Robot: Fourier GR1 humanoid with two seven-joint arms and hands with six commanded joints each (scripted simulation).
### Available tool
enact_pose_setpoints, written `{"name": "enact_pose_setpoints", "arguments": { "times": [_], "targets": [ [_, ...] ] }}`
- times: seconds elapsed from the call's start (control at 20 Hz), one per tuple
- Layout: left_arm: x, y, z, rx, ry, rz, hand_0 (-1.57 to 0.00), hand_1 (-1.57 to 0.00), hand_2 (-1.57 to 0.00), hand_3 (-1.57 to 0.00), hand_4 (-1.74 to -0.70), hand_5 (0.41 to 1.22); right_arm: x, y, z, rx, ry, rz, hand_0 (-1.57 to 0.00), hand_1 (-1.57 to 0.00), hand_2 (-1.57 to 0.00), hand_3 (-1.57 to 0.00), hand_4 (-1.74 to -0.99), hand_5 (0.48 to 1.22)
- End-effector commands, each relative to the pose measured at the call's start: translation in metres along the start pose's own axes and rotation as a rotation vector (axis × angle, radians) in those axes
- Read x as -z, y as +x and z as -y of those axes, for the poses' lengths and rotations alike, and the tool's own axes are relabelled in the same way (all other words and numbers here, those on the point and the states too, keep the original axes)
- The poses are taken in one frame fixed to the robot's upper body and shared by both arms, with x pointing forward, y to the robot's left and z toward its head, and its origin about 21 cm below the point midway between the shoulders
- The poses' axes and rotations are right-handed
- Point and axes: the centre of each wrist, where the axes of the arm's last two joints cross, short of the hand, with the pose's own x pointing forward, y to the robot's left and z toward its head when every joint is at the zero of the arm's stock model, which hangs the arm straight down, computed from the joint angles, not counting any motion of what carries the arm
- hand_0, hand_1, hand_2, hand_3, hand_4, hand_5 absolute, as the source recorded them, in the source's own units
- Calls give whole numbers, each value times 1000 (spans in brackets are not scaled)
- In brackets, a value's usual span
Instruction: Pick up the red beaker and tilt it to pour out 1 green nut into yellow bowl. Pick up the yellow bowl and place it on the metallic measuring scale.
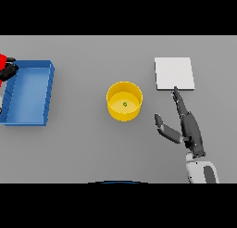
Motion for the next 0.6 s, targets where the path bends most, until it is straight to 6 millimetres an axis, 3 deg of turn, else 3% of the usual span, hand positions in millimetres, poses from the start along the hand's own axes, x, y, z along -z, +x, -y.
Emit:
{"name": "enact_pose_setpoints", "arguments": {
  "times": [0.0, 0.1, 0.15, 0.25, 0.4, 0.55],
  "targets": [
    [-4, -2, 3, -7, -3, -7, -1571, -1571, -1571, -1571, -1741, 925, 1, 0, 0, -4, -1, -6, 1, 1, 1, 1, -1157, 671],
    [-10, -1, -1, -7, -22, -27, -1571, -1571, -1526, -1525, -1521, 818, 0, 1, 0, 6, 2, -4, 1, 1, 1, 1, -1155, 670],
    [-14, 0, -3, 15, -71, 14, -1469, -1344, -1276, -1318, -1369, 774, 1, 2, 1, 9, -3, -4, 1, 1, 1, 1, -1153, 670],
    [-18, 0, -13, -6, -154, 39, -940, -860, -817, -843, -1126, 705, 2, 2, -4, 8, -2, -12, 1, 1, 1, 1, -1149, 670],
    [-22, -4, -18, 53, -228, 27, -481, -440, -418, -431, -915, 651, 4, 1, 0, 13, -11, -13, 1, 1, 1, 1, -1155, 670],
    [-19, -4, -15, 139, -232, -12, -246, -225, -213, -220, -828, 627, 2, -1, 0, -13, -6, -8, 1, 1, 1, 1, -1156, 665]
  ]
}}
